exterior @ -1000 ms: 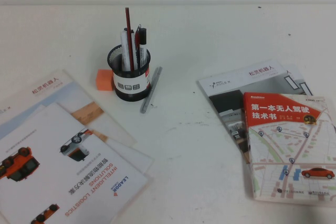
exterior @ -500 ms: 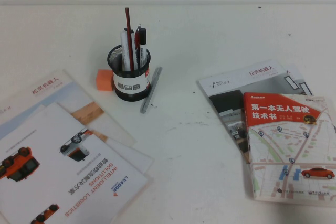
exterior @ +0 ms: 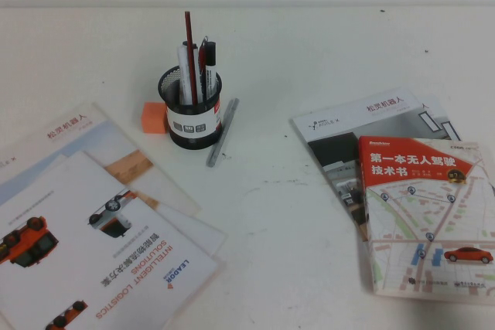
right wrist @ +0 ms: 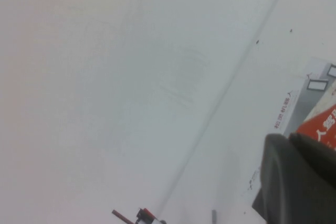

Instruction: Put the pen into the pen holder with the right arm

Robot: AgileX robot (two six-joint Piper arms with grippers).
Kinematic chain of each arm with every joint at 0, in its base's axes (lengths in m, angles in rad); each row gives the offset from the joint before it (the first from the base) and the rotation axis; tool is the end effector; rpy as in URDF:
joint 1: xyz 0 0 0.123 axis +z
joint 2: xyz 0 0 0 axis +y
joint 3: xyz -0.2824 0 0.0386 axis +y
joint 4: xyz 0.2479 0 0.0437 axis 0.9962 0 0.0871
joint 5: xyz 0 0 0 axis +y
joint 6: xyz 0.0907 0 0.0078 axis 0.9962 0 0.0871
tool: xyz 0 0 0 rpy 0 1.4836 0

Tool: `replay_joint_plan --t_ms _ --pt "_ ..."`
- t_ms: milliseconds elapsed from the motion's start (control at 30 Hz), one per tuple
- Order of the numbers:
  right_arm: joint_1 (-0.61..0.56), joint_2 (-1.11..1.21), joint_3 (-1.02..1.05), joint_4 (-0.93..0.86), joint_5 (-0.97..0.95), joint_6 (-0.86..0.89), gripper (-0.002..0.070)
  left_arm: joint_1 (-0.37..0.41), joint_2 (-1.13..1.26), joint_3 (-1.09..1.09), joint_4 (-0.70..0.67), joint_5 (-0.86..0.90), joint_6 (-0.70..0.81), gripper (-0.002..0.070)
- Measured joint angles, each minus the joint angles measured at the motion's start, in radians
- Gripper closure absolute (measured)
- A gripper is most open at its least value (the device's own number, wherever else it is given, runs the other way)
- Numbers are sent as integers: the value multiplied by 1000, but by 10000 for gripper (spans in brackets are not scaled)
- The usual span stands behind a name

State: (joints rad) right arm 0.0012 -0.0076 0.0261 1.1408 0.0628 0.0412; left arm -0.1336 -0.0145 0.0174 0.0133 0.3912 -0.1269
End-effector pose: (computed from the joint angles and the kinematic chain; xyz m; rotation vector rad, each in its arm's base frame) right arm 0.0568 0.0054 0.2024 0.8566 1.3655 0.9753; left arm 0.0514 -0.0064 0.1729 0.0144 1.8809 -0.1657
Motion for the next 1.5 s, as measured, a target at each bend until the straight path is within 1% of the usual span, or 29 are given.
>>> replay_joint_plan --t_ms 133,267,367,433,533,633,733,900,967,1067,1233,1367,1500 --pt "0 0 0 18 -5 -2 696 0 0 0 0 0 0 677" --pt "0 0 0 93 60 -9 696 0 0 0 0 0 0 678" --pt "0 0 -28 102 133 -94 696 0 0 0 0 0 0 677" --pt "0 34 -98 102 174 -201 696 0 0 0 0 0 0 677" --pt "0 151 -224 71 238 -343 696 0 0 0 0 0 0 678" --pt "0 331 -392 -18 353 -445 696 0 0 0 0 0 0 678" --pt "0 518 -574 -130 507 -484 696 0 0 0 0 0 0 678" --pt "2 852 -816 -271 735 -499 696 0 0 0 0 0 0 677" --pt "20 974 -919 -330 804 -499 696 0 0 0 0 0 0 677" --pt "104 1142 -1057 -447 878 -471 696 0 0 0 0 0 0 677" --pt "275 1382 -1263 -667 934 -315 696 0 0 0 0 0 0 677" --pt "390 1540 -1422 -835 996 -170 696 0 0 0 0 0 0 678" --pt "475 1701 -1586 -978 1097 -48 696 0 0 0 0 0 0 678"
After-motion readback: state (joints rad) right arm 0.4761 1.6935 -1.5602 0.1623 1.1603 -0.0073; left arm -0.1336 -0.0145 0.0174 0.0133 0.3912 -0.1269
